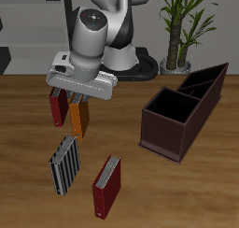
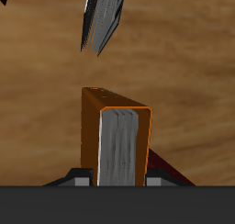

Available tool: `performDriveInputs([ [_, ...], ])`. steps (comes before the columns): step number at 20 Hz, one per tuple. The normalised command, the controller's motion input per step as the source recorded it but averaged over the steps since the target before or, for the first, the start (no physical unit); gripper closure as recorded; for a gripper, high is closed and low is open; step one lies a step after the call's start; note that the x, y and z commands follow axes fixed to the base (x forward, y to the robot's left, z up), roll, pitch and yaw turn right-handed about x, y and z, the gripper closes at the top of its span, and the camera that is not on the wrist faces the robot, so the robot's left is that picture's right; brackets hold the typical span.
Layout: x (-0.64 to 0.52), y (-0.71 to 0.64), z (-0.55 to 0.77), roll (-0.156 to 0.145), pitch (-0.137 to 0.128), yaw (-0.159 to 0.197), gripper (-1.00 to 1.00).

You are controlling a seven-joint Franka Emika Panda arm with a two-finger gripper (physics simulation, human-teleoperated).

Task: Place the orange book into the left desk caddy's right compartment

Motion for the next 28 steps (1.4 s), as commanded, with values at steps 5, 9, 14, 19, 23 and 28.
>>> performDriveInputs([
  [5,-0.07,0.59,0.56,0.045,-0.066,-0.013,1.0],
  [9,-0.14,0.61,0.45,0.048,-0.056,-0.005,1.0],
  [14,-0.21,0.58,0.35,0.02,-0.02,-0.022,1.0],
  [19,-0.21,0.4,0.27,0.001,-0.014,-0.002,1.0],
  [23,-0.25,0.43,0.28,0.0,-0.032,-0.016,1.0],
  [28,-0.2,0.48,0.31,0.01,-0.049,0.009,1.0],
])
